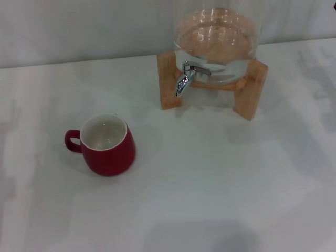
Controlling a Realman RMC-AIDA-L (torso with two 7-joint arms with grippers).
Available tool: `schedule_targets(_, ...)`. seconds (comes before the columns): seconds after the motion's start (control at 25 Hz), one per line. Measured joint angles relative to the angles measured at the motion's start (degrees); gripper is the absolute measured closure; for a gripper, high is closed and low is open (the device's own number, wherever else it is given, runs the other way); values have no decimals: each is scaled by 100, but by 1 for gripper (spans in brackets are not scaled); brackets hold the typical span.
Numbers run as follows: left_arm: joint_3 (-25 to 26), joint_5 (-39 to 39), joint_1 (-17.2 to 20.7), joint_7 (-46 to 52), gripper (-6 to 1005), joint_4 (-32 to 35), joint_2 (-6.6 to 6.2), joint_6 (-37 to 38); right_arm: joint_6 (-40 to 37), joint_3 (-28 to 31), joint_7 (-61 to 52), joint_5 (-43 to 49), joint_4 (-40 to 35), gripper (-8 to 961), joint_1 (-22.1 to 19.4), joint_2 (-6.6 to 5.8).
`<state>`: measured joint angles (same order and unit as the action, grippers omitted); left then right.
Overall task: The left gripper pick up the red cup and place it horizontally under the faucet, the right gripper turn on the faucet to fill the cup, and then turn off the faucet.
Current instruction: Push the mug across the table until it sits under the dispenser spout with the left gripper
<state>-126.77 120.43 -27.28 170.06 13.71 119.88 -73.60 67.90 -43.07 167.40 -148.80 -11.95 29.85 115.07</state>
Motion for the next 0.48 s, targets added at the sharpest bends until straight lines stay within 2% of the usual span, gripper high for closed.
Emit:
schedule_targets(0.2,-201,-7,75,-6,137,56,12,2,1,0,3,0,0,321,50,-5)
schedule_targets(0.48,-209,-13,219,-14,137,147,12,-36,6,0,4,0,0,321,69,-2)
